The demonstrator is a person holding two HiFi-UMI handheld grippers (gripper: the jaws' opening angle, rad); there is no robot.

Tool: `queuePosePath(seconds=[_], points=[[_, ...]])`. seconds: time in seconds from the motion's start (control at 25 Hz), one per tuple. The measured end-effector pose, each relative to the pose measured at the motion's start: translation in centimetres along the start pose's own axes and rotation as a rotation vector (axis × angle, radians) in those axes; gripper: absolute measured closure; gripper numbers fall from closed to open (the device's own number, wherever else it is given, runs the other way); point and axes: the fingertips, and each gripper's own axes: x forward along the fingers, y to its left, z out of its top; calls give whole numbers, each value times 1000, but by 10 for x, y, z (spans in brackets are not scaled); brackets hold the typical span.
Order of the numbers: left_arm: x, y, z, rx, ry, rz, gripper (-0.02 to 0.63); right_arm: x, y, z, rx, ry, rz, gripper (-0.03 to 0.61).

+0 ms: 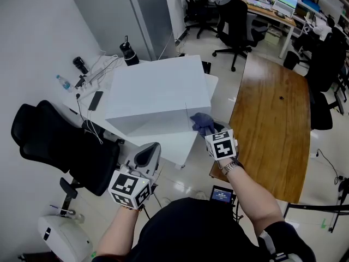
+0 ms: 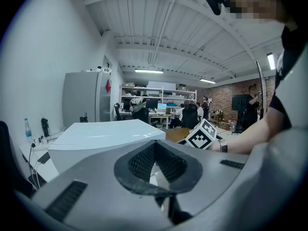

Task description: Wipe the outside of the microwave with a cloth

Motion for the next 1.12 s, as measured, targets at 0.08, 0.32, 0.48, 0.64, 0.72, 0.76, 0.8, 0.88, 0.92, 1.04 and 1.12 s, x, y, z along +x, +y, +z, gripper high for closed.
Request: queuePosePath(seconds=[0.08, 0.32, 0.48, 0.64, 0.72, 0.76, 0.8, 0.88, 0.92, 1.04, 1.12], points=[[0, -3, 0, 0, -2, 5, 609, -3, -7, 1, 4, -3, -9, 505], [5, -15, 1, 4, -7, -3, 609, -19, -17, 11, -4, -36, -15, 505], [12, -24, 2, 7, -13, -20, 609, -35, -19, 19, -13, -64, -7, 505], [20, -33, 3, 5, -18, -43, 609, -49, -16, 28, -23, -86, 20, 505], [24, -37, 5, 2, -21, -56, 607, -58, -11, 33, -34, -93, 46, 505], [26, -39, 6, 0, -24, -64, 607, -62, -8, 36, -40, -97, 65, 505], [28, -41, 8, -1, -27, -74, 606, -67, -4, 39, -47, -102, 88, 505], [32, -44, 10, -1, -33, -95, 598, -76, 7, 45, -65, -121, 150, 505], [34, -45, 11, 0, -35, -104, 586, -81, 14, 49, -78, -135, 186, 505], [36, -46, 15, 3, -41, -136, 527, -94, 38, 62, -133, -179, 289, 505], [36, -47, 16, 6, -45, -159, 476, -102, 54, 70, -175, -205, 360, 505]])
